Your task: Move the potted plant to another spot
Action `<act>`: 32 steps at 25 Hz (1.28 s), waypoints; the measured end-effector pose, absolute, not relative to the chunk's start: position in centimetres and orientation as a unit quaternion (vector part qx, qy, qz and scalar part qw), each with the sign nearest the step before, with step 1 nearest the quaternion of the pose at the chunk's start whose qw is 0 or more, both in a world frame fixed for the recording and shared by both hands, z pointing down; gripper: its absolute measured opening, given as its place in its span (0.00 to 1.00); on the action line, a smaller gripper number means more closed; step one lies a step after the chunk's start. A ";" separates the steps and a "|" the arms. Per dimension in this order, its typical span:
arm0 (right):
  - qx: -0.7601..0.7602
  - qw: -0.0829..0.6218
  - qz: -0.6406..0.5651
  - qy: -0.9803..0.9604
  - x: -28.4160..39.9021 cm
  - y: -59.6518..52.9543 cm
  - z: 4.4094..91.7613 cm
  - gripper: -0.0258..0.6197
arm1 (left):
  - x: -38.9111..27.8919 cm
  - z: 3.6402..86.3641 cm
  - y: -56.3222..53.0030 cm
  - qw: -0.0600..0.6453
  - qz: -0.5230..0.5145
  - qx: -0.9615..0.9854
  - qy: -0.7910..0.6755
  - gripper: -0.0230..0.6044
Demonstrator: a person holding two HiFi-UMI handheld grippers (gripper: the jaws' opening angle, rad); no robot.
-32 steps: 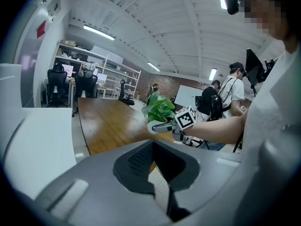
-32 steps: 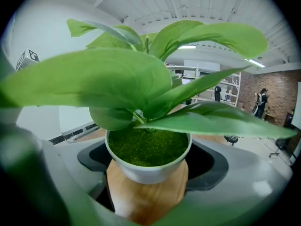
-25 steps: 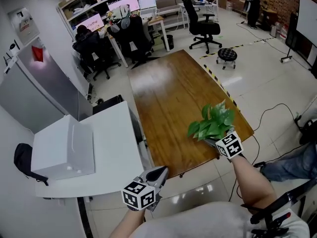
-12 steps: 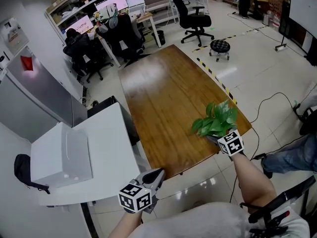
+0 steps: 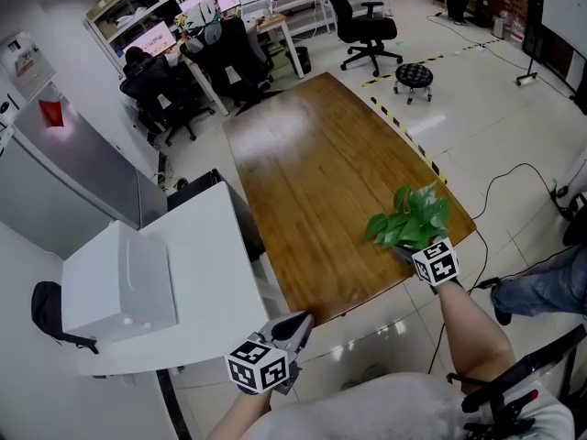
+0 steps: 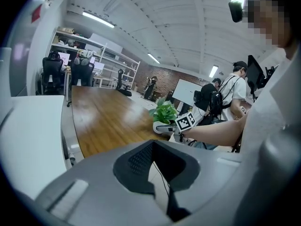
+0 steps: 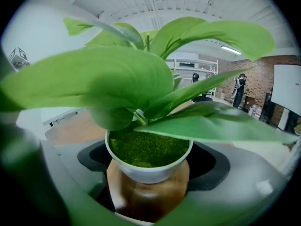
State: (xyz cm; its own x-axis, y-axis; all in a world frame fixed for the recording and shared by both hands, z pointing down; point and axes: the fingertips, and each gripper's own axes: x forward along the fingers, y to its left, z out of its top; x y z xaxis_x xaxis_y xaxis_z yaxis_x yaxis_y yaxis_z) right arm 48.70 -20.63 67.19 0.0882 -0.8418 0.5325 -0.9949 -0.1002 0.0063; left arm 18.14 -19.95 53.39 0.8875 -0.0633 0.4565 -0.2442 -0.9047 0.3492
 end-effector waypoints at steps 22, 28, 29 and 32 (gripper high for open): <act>0.642 0.004 0.213 -0.736 39.7 -9.0 55.0 0.73 | 11.1 50.7 -18.3 0.212 0.136 0.949 -0.192 0.03; 0.584 -0.086 0.156 -0.792 33.6 -8.3 47.9 0.51 | 12.1 49.8 -15.4 0.192 0.124 0.959 -0.168 0.03; 0.579 -0.093 0.148 -0.796 32.8 -7.9 47.0 0.45 | 11.9 49.3 -14.7 0.185 0.120 0.961 -0.164 0.03; 0.567 -0.101 0.126 -0.808 29.5 -5.7 44.8 0.31 | 10.0 47.6 -11.6 0.161 0.110 0.968 -0.156 0.03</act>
State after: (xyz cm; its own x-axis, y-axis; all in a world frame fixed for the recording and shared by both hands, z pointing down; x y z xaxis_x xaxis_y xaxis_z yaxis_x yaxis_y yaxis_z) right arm 29.52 -5.68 44.77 -0.3360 -0.9416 -0.0212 -0.8907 0.3249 -0.3179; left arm 9.96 -11.58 47.56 0.9273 -0.2658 0.2634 -0.3367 -0.8998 0.2773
